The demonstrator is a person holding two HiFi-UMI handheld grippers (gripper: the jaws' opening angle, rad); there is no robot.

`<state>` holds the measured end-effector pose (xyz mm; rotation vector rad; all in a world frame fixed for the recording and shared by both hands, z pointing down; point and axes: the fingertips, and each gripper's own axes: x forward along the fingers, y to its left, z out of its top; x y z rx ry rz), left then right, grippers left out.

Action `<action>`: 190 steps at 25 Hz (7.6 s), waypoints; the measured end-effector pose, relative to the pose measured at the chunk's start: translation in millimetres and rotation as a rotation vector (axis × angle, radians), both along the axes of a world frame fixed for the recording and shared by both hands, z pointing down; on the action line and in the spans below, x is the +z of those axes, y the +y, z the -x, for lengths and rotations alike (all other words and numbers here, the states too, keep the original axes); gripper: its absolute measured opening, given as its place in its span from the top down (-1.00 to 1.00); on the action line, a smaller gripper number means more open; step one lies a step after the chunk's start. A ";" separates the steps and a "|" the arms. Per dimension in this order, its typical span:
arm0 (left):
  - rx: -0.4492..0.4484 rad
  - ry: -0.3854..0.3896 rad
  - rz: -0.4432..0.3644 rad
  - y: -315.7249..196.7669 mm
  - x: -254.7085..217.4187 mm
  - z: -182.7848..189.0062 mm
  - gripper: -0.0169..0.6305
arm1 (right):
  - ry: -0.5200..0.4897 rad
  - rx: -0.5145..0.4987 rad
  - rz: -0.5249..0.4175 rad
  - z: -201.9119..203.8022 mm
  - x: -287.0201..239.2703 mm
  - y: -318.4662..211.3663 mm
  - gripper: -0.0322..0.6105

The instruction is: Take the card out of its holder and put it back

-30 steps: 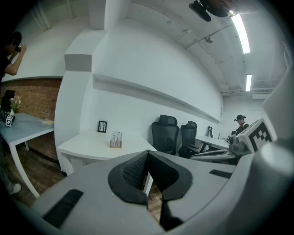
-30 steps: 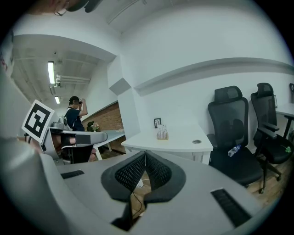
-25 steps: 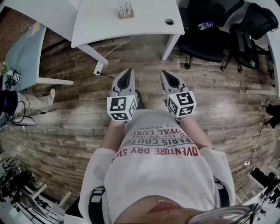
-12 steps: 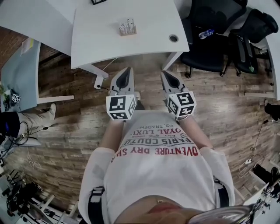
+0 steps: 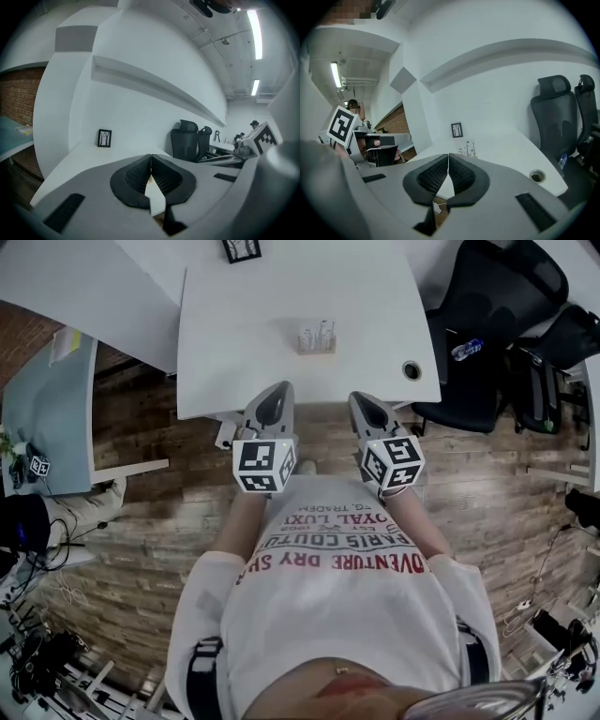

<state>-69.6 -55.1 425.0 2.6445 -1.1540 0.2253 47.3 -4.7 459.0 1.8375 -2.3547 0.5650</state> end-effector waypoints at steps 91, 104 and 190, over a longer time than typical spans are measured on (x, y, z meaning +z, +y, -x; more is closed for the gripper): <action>-0.209 -0.114 0.200 -141.2 74.1 -50.0 0.87 | 0.141 -1.025 -0.080 3.0 32.6 -200.9 0.79; -0.127 -0.058 0.138 -117.4 51.0 -40.1 0.87 | 0.210 -0.562 -0.057 -34.4 21.9 -176.1 0.79; -0.390 -0.054 0.196 -107.0 76.8 -12.0 0.87 | 0.237 -1.097 -0.071 8.5 48.9 -191.4 0.79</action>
